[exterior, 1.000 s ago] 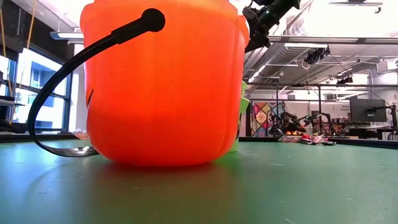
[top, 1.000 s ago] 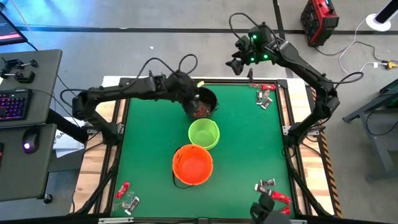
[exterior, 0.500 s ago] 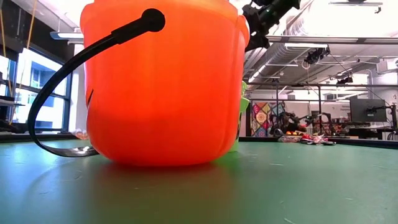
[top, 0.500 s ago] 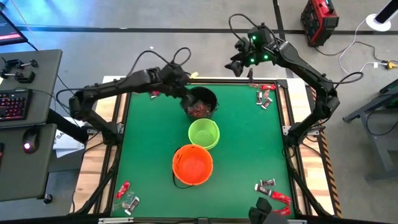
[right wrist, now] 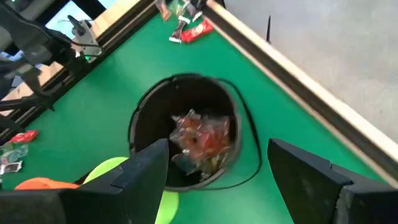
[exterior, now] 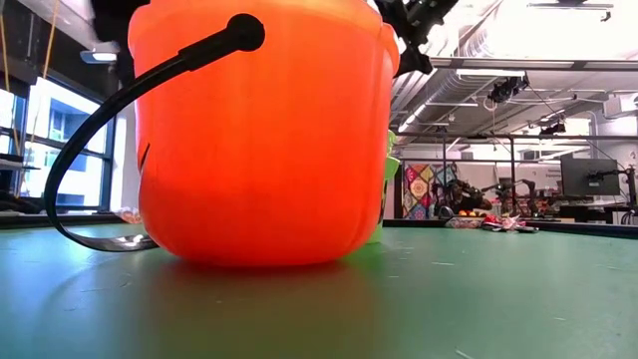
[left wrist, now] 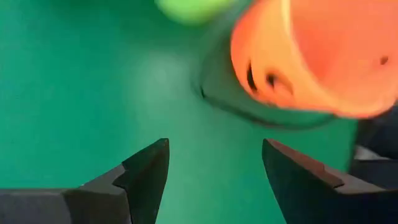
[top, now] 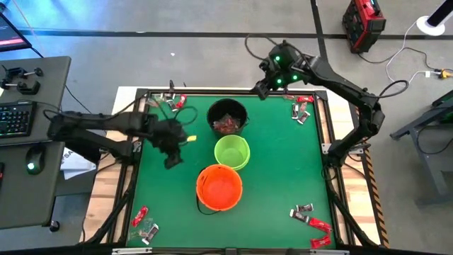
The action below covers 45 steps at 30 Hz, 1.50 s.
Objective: Sort candy by brand, put in halloween buckets
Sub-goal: Put the blue gummy into the black bucket
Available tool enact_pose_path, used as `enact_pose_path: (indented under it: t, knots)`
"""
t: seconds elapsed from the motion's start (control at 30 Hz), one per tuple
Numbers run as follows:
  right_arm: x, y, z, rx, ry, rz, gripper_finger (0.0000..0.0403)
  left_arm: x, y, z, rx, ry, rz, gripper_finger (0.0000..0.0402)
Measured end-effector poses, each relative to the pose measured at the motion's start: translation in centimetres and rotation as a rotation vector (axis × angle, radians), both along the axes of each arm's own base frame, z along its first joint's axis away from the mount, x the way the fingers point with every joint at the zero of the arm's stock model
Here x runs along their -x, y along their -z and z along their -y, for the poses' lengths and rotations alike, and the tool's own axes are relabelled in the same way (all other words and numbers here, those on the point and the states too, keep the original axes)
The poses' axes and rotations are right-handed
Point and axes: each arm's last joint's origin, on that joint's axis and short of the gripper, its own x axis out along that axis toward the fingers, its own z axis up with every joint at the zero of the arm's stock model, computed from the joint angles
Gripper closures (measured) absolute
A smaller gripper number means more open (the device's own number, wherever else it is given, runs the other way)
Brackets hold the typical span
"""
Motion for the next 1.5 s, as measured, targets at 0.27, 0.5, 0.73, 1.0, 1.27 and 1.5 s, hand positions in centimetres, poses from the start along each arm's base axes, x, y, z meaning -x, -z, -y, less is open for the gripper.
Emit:
enact_pose_path:
  t: [0.27,0.5,0.73,1.0,1.27,1.5]
  knots:
    - [-1.2,0.5,-3.3,0.034,-0.019,-0.107,0.0135,3.1,2.6,5.2,0.079,0.075,-0.332,0.0156]
    - [-0.9,1.2,-4.8,0.073,-0.061,-0.250,0.0135,2.9,5.5,11.0,0.140,0.082,-0.599,0.0156]
    - [-1.0,1.3,-5.6,0.102,-0.138,-0.285,0.0135,2.2,8.0,18.1,0.199,0.100,-0.721,0.0156]
    - [-1.4,1.3,-6.6,0.130,-0.203,-0.289,0.0135,2.9,10.1,21.6,0.198,-0.142,-0.819,0.0156]
    - [-1.5,1.4,-7.3,0.129,-0.228,-0.297,0.0135,3.7,11.7,23.6,0.190,-0.255,-0.851,0.0156]
    - [-1.5,1.4,-7.3,0.126,-0.223,-0.295,0.0135,3.4,12.6,24.0,0.175,-0.311,-0.823,0.0156]
